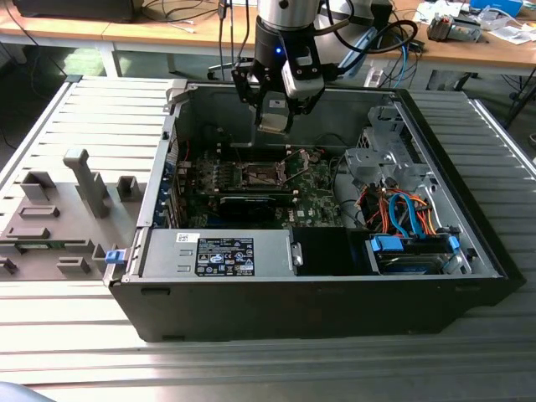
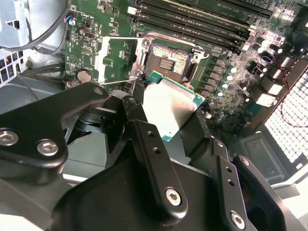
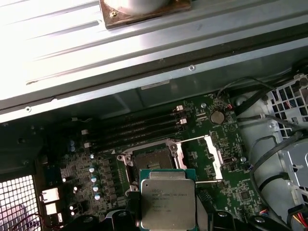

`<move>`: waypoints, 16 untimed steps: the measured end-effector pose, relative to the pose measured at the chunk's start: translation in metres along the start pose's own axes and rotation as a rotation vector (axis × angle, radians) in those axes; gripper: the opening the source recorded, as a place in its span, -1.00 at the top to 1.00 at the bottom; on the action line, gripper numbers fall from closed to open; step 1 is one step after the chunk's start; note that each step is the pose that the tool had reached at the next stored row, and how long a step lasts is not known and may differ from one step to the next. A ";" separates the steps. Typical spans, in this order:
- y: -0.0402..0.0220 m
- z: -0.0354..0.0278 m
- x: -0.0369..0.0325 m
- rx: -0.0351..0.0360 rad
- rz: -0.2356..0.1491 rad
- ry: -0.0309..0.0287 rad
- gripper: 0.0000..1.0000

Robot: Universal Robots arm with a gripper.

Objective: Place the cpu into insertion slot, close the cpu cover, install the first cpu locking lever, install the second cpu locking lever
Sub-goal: 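Place the cpu into insertion slot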

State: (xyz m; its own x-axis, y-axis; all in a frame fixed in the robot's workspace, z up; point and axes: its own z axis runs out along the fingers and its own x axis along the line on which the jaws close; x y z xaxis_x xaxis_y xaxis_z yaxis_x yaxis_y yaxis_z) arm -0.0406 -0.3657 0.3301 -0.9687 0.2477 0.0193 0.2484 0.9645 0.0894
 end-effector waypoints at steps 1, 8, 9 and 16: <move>0.0000 0.0000 0.0000 -0.0001 0.005 -0.0004 -0.08; 0.0000 0.0000 0.0000 -0.0006 0.031 -0.0028 -0.08; 0.0000 0.0000 0.0000 -0.0006 0.033 -0.0030 -0.08; 0.0000 0.0000 0.0000 -0.0010 0.052 -0.0047 -0.08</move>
State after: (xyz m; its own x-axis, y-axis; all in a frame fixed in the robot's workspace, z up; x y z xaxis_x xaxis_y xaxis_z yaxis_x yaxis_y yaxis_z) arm -0.0406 -0.3657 0.3301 -0.9543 0.2983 0.0194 0.2989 0.9501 0.0894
